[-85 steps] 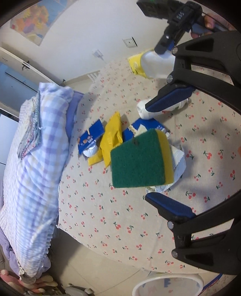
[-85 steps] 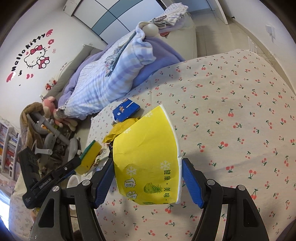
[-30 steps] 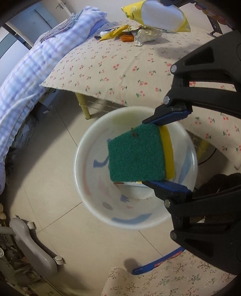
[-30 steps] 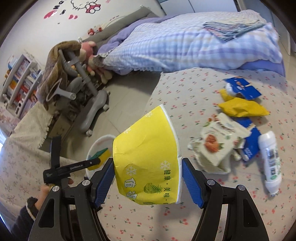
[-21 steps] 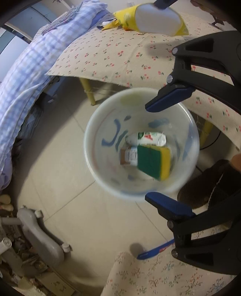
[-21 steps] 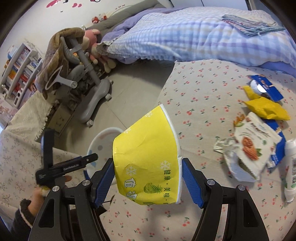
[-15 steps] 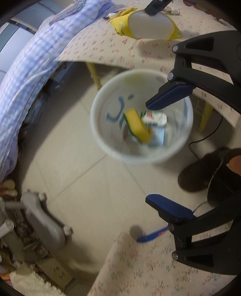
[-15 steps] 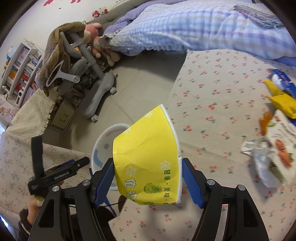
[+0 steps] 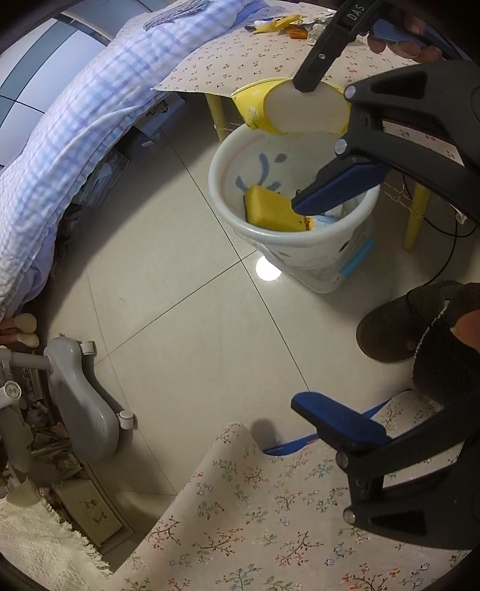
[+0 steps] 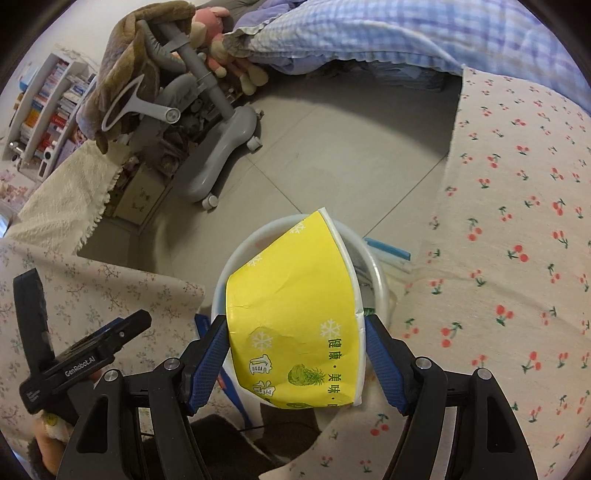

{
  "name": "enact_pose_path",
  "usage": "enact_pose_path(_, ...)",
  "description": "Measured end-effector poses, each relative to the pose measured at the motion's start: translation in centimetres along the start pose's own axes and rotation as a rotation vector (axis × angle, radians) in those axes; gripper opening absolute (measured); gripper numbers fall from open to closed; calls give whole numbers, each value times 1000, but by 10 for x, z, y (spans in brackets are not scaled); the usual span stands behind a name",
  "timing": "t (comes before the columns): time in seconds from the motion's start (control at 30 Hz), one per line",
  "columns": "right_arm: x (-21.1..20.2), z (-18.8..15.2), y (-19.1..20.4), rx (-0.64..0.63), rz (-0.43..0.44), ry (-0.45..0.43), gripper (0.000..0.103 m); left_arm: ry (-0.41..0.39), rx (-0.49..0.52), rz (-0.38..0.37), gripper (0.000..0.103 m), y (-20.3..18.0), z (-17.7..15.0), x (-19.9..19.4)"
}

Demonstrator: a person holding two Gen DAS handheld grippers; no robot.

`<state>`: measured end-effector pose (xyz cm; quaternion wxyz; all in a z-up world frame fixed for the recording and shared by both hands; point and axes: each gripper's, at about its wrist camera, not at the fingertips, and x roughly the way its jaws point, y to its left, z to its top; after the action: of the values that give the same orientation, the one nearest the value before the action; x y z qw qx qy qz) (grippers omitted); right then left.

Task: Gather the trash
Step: 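Open the right tool over the white bin to drop the yellow bowl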

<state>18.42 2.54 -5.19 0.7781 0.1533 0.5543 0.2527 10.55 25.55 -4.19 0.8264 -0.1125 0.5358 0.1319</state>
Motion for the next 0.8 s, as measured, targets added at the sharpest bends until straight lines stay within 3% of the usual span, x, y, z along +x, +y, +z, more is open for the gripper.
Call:
enact_pose_path(0.13, -2, 0, 4, -12, 9, -36, 91, -4, -5, 1, 96, 3, 1, -1)
enact_pose_path(0.43, -41, -9, -3, -40, -98, -62, 92, -7, -5, -40, 96, -5, 0, -8)
enact_pose_path(0.53, -71, -16, -12, -48, -158, -107, 92, -9, 13, -54, 96, -16, -2, -11)
enact_pose_path(0.8, -143, -30, -60, 48, -205, -232, 92, 0, 96, -107, 96, -61, -9, -15)
